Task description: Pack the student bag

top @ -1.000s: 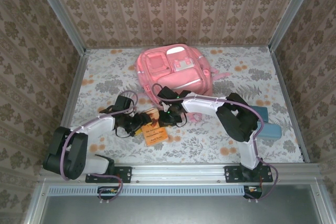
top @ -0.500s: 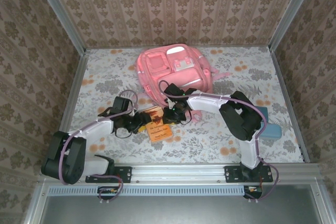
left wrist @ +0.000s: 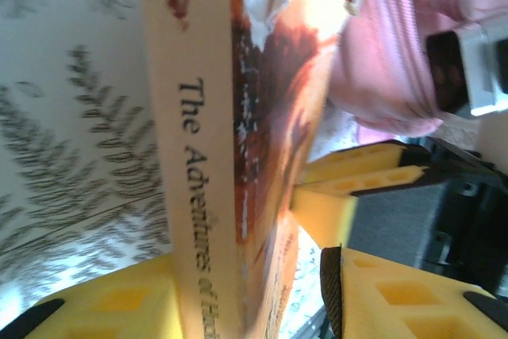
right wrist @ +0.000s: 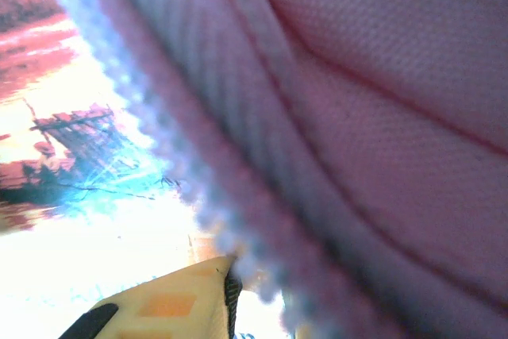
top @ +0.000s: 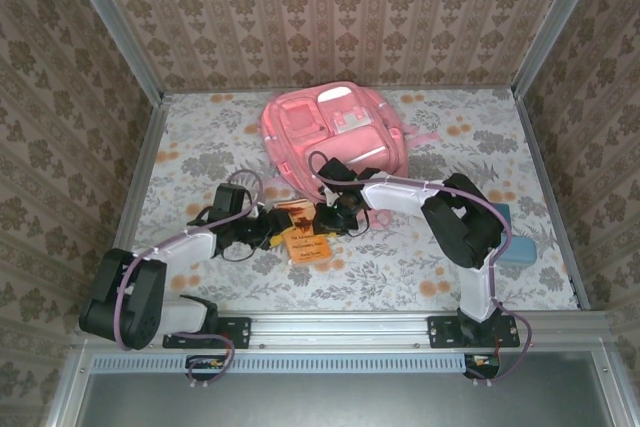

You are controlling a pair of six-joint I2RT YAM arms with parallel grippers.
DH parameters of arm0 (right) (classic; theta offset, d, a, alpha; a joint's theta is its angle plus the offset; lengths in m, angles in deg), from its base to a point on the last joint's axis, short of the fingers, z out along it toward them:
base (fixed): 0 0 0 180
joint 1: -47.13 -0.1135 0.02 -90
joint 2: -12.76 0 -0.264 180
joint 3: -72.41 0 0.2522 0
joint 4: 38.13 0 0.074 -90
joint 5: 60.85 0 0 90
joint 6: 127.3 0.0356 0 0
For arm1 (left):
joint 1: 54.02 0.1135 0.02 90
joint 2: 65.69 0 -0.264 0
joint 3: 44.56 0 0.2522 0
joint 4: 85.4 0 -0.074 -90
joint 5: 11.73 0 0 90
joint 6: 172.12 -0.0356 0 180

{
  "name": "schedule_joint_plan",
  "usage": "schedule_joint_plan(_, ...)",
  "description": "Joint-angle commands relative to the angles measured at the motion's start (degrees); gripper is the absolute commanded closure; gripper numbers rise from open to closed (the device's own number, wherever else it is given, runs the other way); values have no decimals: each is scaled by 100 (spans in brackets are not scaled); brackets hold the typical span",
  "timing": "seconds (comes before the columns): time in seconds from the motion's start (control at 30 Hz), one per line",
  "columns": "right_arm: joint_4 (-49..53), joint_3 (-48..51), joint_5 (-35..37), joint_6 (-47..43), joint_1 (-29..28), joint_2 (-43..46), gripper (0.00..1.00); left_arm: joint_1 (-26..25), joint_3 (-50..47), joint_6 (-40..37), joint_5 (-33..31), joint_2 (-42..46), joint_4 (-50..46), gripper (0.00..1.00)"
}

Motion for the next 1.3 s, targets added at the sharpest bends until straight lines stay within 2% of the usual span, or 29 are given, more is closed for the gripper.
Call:
schedule_joint_plan(0.0, -101, 223, -16, 106, -86, -136, 74, -65, 174, 109, 563, -72, 665, 53)
schedule_joint_plan(0.2, -90, 258, 25, 90, -56, -70, 74, -58, 327, -173, 441, -216, 186, 59)
schedule_joint_plan(0.33, -49, 272, 70, 81, -59, 25, 72, -39, 505, -491, 162, -148, -447, 69)
schedule_joint_plan(0.37, -42, 282, 87, 73, -55, 103, 70, -37, 566, -604, 94, -96, -649, 74)
schedule_joint_plan(0.57, 95, 392, 359, 61, -51, 923, 55, 49, 949, -1081, -522, 400, -1946, 84)
schedule_joint_plan(0.8, 277, 651, 814, 168, 77, 2159, 35, -101, 1383, -1019, -1451, 1238, -2937, 85)
schedule_joint_plan(0.87, 196, 880, 891, 279, 175, 2606, 25, -193, 1527, -907, -1585, 1465, -2928, 85)
schedule_joint_plan(0.97, -31, 1200, 961, 344, 281, 3209, 16, -400, 1825, -674, -1798, 1620, -2665, 85)
schedule_joint_plan(1.13, -400, 1513, 968, 726, 472, 4019, 8, -969, 2111, 63, -2335, 1513, -1554, 85)
schedule_joint_plan(1.27, -1436, 2015, 428, 1692, 773, 4393, 4, -1110, 2380, 662, -2456, 1102, -558, 85)
